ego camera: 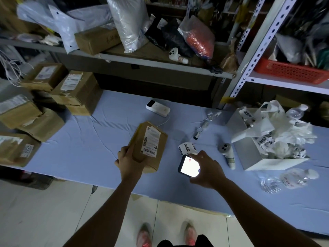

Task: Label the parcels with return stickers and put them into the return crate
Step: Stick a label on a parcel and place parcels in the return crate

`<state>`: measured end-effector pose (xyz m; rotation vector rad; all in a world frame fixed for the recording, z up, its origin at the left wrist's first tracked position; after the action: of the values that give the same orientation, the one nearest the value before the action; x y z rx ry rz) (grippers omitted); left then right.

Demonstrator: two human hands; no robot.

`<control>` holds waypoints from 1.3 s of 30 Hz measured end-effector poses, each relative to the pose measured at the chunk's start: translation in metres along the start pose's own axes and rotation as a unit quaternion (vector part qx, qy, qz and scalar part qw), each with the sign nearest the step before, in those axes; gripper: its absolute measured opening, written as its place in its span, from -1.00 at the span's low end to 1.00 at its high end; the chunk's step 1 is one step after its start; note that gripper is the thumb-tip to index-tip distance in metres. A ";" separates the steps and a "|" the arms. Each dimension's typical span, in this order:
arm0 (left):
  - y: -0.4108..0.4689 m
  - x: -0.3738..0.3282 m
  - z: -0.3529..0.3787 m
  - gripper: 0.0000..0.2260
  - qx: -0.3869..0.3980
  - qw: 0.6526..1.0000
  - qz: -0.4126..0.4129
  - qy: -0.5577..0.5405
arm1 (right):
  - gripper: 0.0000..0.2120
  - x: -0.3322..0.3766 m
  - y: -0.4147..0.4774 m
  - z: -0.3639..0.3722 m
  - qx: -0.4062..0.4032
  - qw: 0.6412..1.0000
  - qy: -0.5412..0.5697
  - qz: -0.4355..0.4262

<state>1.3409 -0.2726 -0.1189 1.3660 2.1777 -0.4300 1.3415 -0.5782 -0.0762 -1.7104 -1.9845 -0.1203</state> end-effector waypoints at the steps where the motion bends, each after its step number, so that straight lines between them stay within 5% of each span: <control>1: 0.000 0.001 -0.001 -0.25 -0.002 1.000 -0.005 0.003 | -0.05 -0.001 -0.001 0.001 -0.002 1.000 0.005 0.005; 9: 0.011 0.007 0.017 -0.41 0.066 0.998 -0.020 -0.009 | -0.09 -0.030 -0.014 0.021 -0.025 0.992 0.059 0.107; 20: 0.012 -0.035 0.058 -0.37 0.130 0.991 -0.023 -0.013 | -0.11 -0.118 -0.007 0.045 -0.045 0.967 0.109 0.226; 30: 0.024 -0.053 0.061 -0.23 0.102 0.994 -0.031 0.035 | -0.22 -0.146 0.034 0.038 -0.038 0.978 0.032 0.202; 35: 0.029 -0.067 0.059 -0.44 0.098 0.992 -0.013 0.074 | -0.49 -0.137 0.082 0.024 -0.115 0.964 0.193 0.145; 39: 0.033 -0.075 0.054 -0.48 0.087 0.989 -0.017 0.118 | -0.44 -0.107 0.132 0.031 -0.028 0.968 0.243 0.049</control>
<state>1.4109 -0.3408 -0.1184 1.5429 2.4046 -0.5049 1.4643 -0.6356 -0.1835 -1.6181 -1.5445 -0.5120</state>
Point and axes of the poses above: each hand's wrist, its own y-axis towards the middle knuckle, its own z-axis out of the palm, x = y × z, the point moved 7 cm from there along y, towards the middle knuckle, and after that the axes turned 11 degrees about y, right-handed, at the moved point
